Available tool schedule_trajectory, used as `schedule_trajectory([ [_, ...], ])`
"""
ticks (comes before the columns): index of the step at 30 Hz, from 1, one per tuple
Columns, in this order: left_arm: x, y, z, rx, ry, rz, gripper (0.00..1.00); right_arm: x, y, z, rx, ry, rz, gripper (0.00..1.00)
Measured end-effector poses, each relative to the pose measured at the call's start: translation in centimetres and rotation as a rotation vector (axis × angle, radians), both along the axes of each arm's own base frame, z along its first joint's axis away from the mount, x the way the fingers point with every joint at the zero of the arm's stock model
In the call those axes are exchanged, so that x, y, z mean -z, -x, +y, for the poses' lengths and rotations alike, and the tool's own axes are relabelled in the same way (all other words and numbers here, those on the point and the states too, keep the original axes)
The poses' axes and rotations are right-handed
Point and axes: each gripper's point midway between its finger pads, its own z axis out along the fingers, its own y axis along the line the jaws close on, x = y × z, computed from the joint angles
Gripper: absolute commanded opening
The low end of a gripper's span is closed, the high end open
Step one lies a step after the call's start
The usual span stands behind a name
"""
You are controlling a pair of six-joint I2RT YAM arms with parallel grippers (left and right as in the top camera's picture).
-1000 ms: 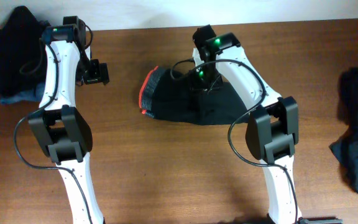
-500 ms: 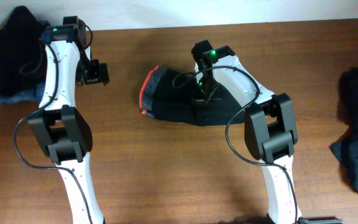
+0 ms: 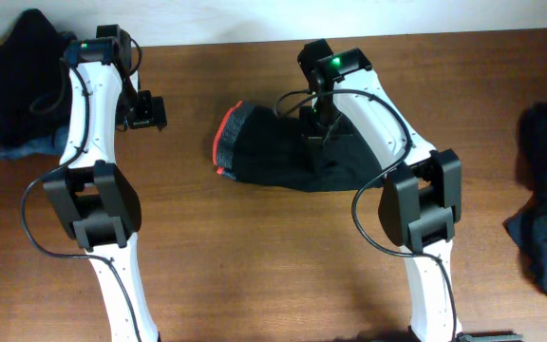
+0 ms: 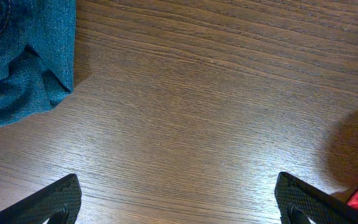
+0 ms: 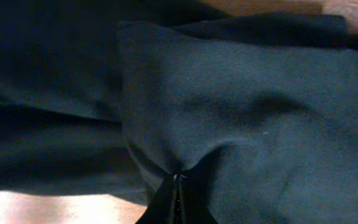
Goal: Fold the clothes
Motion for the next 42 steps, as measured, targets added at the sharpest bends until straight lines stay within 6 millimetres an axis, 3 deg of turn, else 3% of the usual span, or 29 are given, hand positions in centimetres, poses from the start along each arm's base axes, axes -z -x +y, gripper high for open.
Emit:
schedule_trajectory([
  [13, 0.0, -0.1, 0.0, 0.0, 0.0, -0.004, 0.99, 0.2, 0.0, 0.4, 0.029, -0.004, -0.002, 0.05],
  [23, 0.0, -0.1, 0.0, 0.0, 0.0, -0.003, 0.99, 2.2, 2.6, 4.3, -0.015, 0.001, 0.035, 0.05],
  [27, 0.0, -0.1, 0.0, 0.0, 0.0, -0.003, 0.99, 2.2, 3.2, 5.3, -0.036, 0.001, 0.041, 0.19],
  [29, 0.0, -0.1, 0.0, 0.0, 0.0, -0.003, 0.99, 2.0, 3.5, 5.2, -0.036, 0.001, 0.053, 0.34],
  [33, 0.0, -0.1, 0.0, 0.0, 0.0, -0.003, 0.99, 1.0, 2.8, 4.5, -0.032, -0.007, 0.045, 0.53],
  [39, 0.0, -0.1, 0.0, 0.0, 0.0, -0.003, 0.99, 0.5, 1.9, 1.7, 0.027, -0.004, 0.056, 0.53],
  [42, 0.0, -0.1, 0.0, 0.0, 0.0, -0.003, 0.99, 0.5, 1.6, 0.4, 0.051, 0.001, 0.063, 0.46],
])
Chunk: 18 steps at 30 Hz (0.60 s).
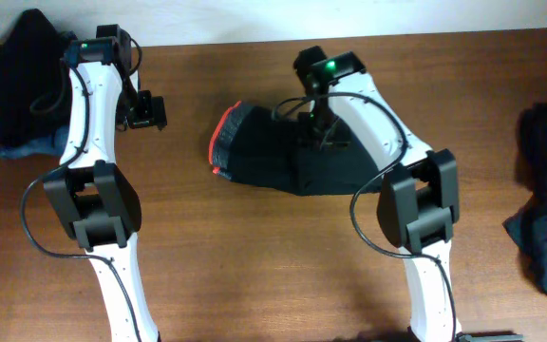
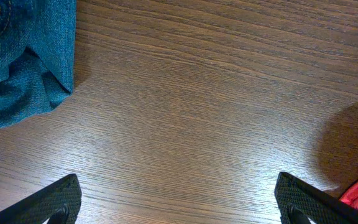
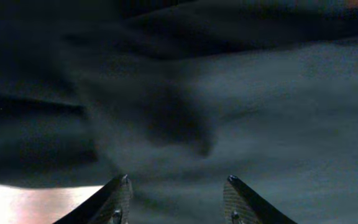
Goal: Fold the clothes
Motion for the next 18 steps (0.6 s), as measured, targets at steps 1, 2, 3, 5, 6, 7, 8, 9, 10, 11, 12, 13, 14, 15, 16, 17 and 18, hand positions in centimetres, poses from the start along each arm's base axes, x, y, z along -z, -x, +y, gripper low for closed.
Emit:
schedule_trajectory([
  [1, 0.0, 0.0, 0.0, 0.0, 0.0, 0.0, 0.99, 0.0, 0.0, -0.5, 0.005, 0.006, 0.004, 0.43],
  [2, 0.0, 0.0, 0.0, 0.0, 0.0, 0.0, 0.99, 0.0, 0.0, -1.0, 0.012, 0.015, 0.007, 0.37],
  [3, 0.0, 0.0, 0.0, 0.0, 0.0, 0.0, 0.99, 0.0, 0.0, -1.3, 0.012, 0.022, 0.01, 0.31],
  [5, 0.0, 0.0, 0.0, 0.0, 0.0, 0.0, 0.99, 0.0, 0.2, -1.8, 0.021, 0.035, 0.02, 0.22],
  [6, 0.0, 0.0, 0.0, 0.0, 0.0, 0.0, 0.99, 0.0, 0.2, -1.9, 0.017, 0.038, 0.022, 0.18],
  [7, 0.0, 0.0, 0.0, 0.0, 0.0, 0.0, 0.99, 0.0, 0.3, -1.9, 0.019, 0.041, 0.025, 0.17],
  [8, 0.0, 0.0, 0.0, 0.0, 0.0, 0.0, 0.99, 0.0, 0.3, -2.0, 0.016, 0.045, 0.025, 0.15],
  [9, 0.0, 0.0, 0.0, 0.0, 0.0, 0.0, 0.99, 0.0, 0.3, -2.0, 0.016, 0.048, 0.025, 0.14],
  [10, 0.0, 0.0, 0.0, 0.0, 0.0, 0.0, 0.99, 0.1, 0.3, -2.1, 0.015, 0.051, 0.025, 0.15],
  [11, 0.0, 0.0, 0.0, 0.0, 0.0, 0.0, 0.99, 0.3, 0.4, -2.2, 0.015, 0.055, 0.027, 0.14],
  [12, 0.0, 0.0, 0.0, 0.0, 0.0, 0.0, 0.99, 0.6, 0.4, -2.2, 0.013, 0.057, 0.028, 0.15],
  [13, 0.0, 0.0, 0.0, 0.0, 0.0, 0.0, 0.99, 1.0, 0.5, -2.2, 0.013, 0.058, 0.029, 0.15],
  [14, 0.0, 0.0, 0.0, 0.0, 0.0, 0.0, 0.99, 1.5, 0.5, -2.3, 0.012, 0.06, 0.027, 0.15],
  [15, 0.0, 0.0, 0.0, 0.0, 0.0, 0.0, 0.99, 2.2, 0.4, -2.3, 0.012, 0.059, 0.023, 0.15],
  [16, 0.0, 0.0, 0.0, 0.0, 0.0, 0.0, 0.99, 2.8, 0.5, -2.3, 0.011, 0.061, 0.025, 0.15],
  [17, 0.0, 0.0, 0.0, 0.0, 0.0, -0.001, 0.99, 3.5, 0.7, -2.4, 0.012, 0.063, 0.032, 0.15],
  [18, 0.0, 0.0, 0.0, 0.0, 0.0, 0.0, 0.99, 4.1, 1.0, -2.5, 0.011, 0.066, 0.041, 0.16],
])
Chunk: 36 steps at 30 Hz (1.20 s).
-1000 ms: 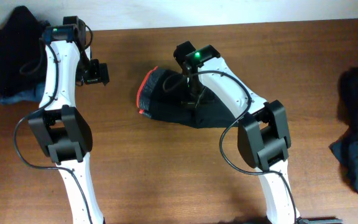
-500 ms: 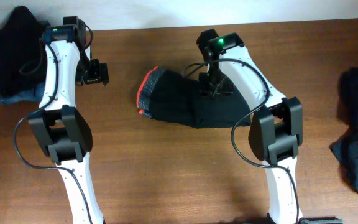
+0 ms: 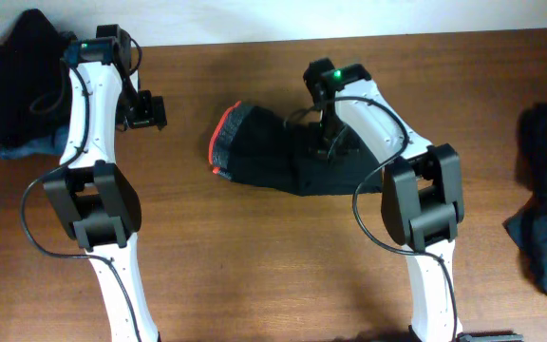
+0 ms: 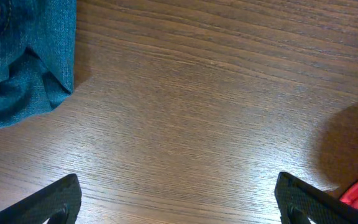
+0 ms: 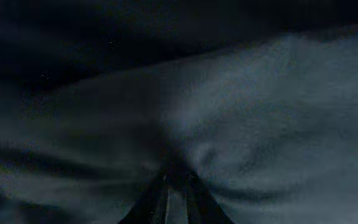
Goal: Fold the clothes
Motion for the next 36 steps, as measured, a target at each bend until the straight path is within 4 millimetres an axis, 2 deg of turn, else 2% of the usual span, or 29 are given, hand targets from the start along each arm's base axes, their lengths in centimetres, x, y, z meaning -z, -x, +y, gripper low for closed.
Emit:
schedule_trajectory([
  [3, 0.0, 0.0, 0.0, 0.0, 0.0, 0.0, 0.99, 0.8, 0.6, -0.2, -0.001, 0.006, 0.018, 0.2],
  [10, 0.0, 0.0, 0.0, 0.0, 0.0, 0.0, 0.99, 0.8, 0.4, -0.3, 0.004, 0.004, 0.013, 0.21],
  [14, 0.0, 0.0, 0.0, 0.0, 0.0, 0.0, 0.99, 0.1, 0.6, -0.8, 0.012, 0.008, 0.03, 0.33],
  [15, 0.0, 0.0, 0.0, 0.0, 0.0, -0.001, 0.99, -0.4, 0.5, -1.1, 0.017, 0.009, 0.033, 0.37],
  [18, 0.0, 0.0, 0.0, 0.0, 0.0, -0.002, 0.99, -2.5, -0.6, -1.7, 0.025, 0.0, 0.004, 0.63],
  [22, 0.0, -0.1, -0.2, 0.0, 0.014, -0.004, 0.99, -6.6, -2.7, -2.2, 0.027, -0.021, -0.076, 0.94],
  [23, 0.0, -0.1, -0.4, 0.001, 0.023, -0.005, 0.99, -7.4, -3.1, -2.3, 0.022, -0.026, -0.096, 0.99],
  [26, 0.1, -0.2, -1.1, 0.003, 0.066, -0.008, 0.99, -9.7, -4.1, -2.5, 0.012, -0.04, -0.152, 0.99],
  [29, 0.1, -0.2, -2.3, 0.014, 0.133, -0.011, 0.99, -10.9, -4.6, -2.8, 0.016, -0.052, -0.183, 0.99],
  [36, 0.6, -0.2, -6.2, 0.109, 0.33, -0.012, 0.99, -11.0, -4.9, -5.2, 0.084, -0.097, -0.164, 0.99],
])
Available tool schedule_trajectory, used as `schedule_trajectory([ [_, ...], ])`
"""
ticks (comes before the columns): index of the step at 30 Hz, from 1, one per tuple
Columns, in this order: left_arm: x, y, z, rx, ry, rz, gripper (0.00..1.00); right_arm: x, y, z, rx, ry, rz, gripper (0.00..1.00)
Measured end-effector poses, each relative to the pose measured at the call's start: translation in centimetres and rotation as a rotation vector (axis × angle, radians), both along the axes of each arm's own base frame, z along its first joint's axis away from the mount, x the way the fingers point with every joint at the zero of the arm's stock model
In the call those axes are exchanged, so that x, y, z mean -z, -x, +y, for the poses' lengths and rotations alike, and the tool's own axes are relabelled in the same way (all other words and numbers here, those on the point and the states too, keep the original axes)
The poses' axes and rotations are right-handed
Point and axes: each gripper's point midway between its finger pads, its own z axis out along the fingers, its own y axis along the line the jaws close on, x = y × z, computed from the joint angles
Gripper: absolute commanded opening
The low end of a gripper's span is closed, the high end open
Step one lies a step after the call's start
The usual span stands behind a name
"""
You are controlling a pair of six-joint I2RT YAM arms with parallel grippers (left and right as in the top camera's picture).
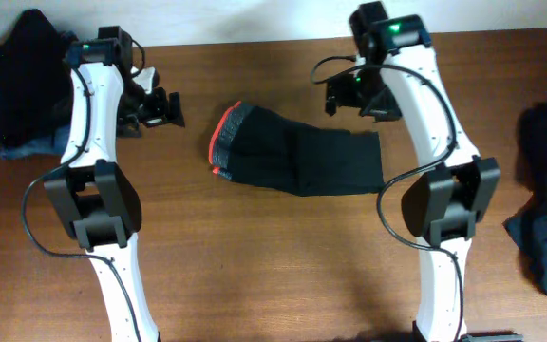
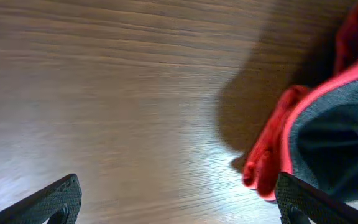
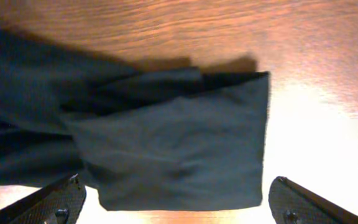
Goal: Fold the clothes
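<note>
A black garment [image 1: 302,157] with a red hem [image 1: 218,142] lies folded as a flat strip across the middle of the table. My right gripper [image 1: 345,95] hangs open behind the strip's right end; in its wrist view the fingers [image 3: 61,199] stand wide apart above the squared-off dark cloth [image 3: 173,155], holding nothing. Left of the hem, my left gripper [image 1: 164,107] is open and apart from the cloth. Its wrist view shows the red hem [image 2: 278,149] at the right, close to the right finger [image 2: 303,199].
A heap of dark clothes with blue jeans [image 1: 17,81] lies at the back left corner, behind the left arm. Another dark pile sits at the right edge. The table's [image 1: 254,275] back edge runs just behind both grippers.
My right gripper was shut on the black cloth; now it is open, raised and further back, and the cloth lies flat. My left gripper has shifted right, from beside the jeans to near the red hem.
My right gripper was shut on a pinch of the black garment's middle, then open over the cloth, then shut on it again further right. Now it has let go and the garment lies as a flat strip. My left gripper stayed open by the jeans, then moved toward the hem.
</note>
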Motion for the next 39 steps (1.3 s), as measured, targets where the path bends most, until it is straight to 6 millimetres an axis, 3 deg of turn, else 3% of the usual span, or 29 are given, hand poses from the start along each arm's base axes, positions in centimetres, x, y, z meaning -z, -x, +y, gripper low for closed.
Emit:
schedule_trajectory([
  [4, 2.0, 0.6, -2.0, 0.043, 0.076, 0.023, 0.99, 0.0, 0.2, -1.4, 0.031, -0.003, 0.017, 0.99],
  [10, 5.4, 2.7, -6.4, 0.135, 0.289, 0.062, 0.99, 0.0, 0.2, -1.5, 0.03, -0.003, 0.018, 0.99],
  [17, 5.1, 2.9, -9.2, 0.181, 0.432, 0.023, 0.99, 0.0, 0.2, -1.5, 0.03, -0.003, 0.018, 0.99],
  [31, 4.7, 3.0, -11.2, 0.213, 0.501, 0.004, 0.99, 0.0, 0.2, -1.5, 0.011, -0.002, 0.016, 0.99],
  [39, 4.7, 3.9, -14.9, 0.299, 0.501, 0.007, 0.99, 0.0, 0.3, -1.5, 0.007, -0.001, 0.02, 0.99],
])
